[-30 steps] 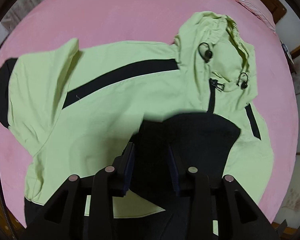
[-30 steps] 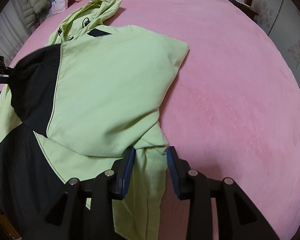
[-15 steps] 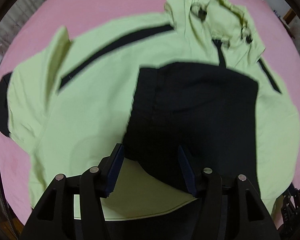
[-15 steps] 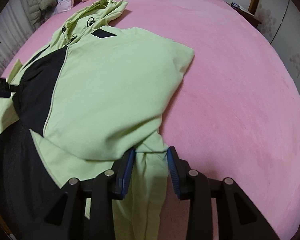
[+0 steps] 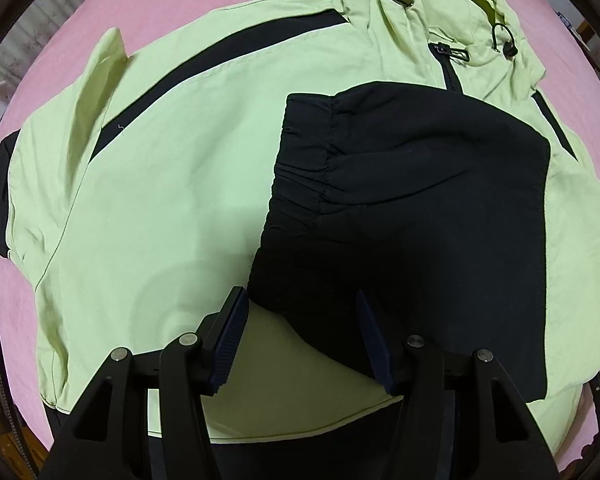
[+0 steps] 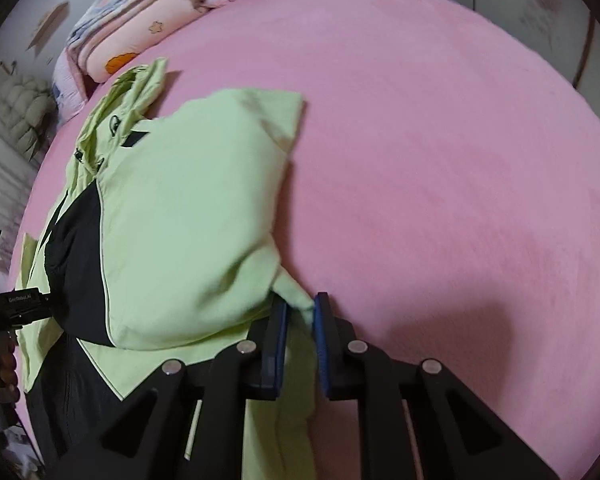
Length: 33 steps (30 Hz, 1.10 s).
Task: Fold large clothes
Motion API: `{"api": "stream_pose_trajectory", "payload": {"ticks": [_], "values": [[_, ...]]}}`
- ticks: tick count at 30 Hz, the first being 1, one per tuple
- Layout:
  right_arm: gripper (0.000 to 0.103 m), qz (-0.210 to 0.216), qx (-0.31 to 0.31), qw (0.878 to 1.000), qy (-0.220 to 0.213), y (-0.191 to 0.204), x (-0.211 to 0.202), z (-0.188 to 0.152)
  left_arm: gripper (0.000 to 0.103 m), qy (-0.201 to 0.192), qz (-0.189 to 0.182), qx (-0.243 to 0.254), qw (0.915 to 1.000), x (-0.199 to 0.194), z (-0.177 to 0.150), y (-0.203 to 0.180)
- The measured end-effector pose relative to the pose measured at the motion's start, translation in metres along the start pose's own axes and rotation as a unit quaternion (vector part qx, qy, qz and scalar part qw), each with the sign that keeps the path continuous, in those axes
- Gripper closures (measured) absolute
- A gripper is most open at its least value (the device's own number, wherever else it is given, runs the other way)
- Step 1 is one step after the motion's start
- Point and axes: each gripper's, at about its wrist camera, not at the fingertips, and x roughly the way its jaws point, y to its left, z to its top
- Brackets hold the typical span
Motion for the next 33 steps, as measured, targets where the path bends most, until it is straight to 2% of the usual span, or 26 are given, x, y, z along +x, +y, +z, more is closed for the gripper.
{"api": "stream_pose_trajectory", "payload": {"ticks": [3,6,7,9,11,13,17,21,22,23,27,30,33], "values": [[0.092,-0.023,-0.007,1.000,0.011,-0.005,-0.009,-0.003,0.049,0.005,-0.009,-0.005,0.9999,0.000,-0.001,0.004],[0.092,0.007,-0.006,1.000,0.020,-0.012,-0.021,-0.007,0.052,0.014,-0.027,-0.014,0.9994,-0.001,-0.005,0.011],[0.092,0.023,-0.009,0.999,0.026,-0.012,-0.025,-0.010,0.058,0.016,-0.035,-0.015,0.9991,-0.001,-0.006,0.013],[0.092,0.031,-0.025,0.999,0.029,-0.006,-0.030,-0.014,0.070,0.022,-0.051,-0.016,0.9983,-0.003,-0.009,0.014],[0.092,0.050,-0.035,0.997,0.036,0.003,-0.029,-0.017,0.088,0.026,-0.067,-0.017,0.9972,-0.006,-0.011,0.018],[0.092,0.071,-0.030,0.996,0.043,0.012,-0.023,-0.018,0.094,0.025,-0.075,-0.023,0.9966,-0.010,-0.016,0.020],[0.092,0.100,0.009,0.994,0.046,0.014,-0.012,-0.013,0.096,0.016,-0.083,-0.037,0.9957,-0.019,-0.020,0.023],[0.091,0.094,0.032,0.994,0.049,0.013,0.003,-0.004,0.096,0.025,-0.094,-0.057,0.9936,-0.020,-0.020,0.029],[0.091,0.095,0.040,0.994,0.047,0.011,0.006,-0.002,0.096,0.027,-0.097,-0.061,0.9930,-0.013,-0.007,0.033],[0.091,0.098,0.046,0.993,0.045,0.006,0.004,-0.004,0.096,0.028,-0.101,-0.065,0.9924,-0.014,-0.007,0.037],[0.091,0.131,0.077,0.987,0.041,-0.005,0.010,-0.003,0.096,0.029,-0.111,-0.070,0.9909,-0.018,-0.007,0.047],[0.100,0.147,0.089,0.985,0.014,-0.007,-0.004,-0.001,0.096,0.030,-0.122,-0.073,0.9894,-0.025,0.001,0.056],[0.101,0.120,0.076,0.990,0.010,-0.004,-0.022,-0.002,0.096,0.033,-0.118,-0.065,0.9903,-0.032,-0.001,0.058]]}}
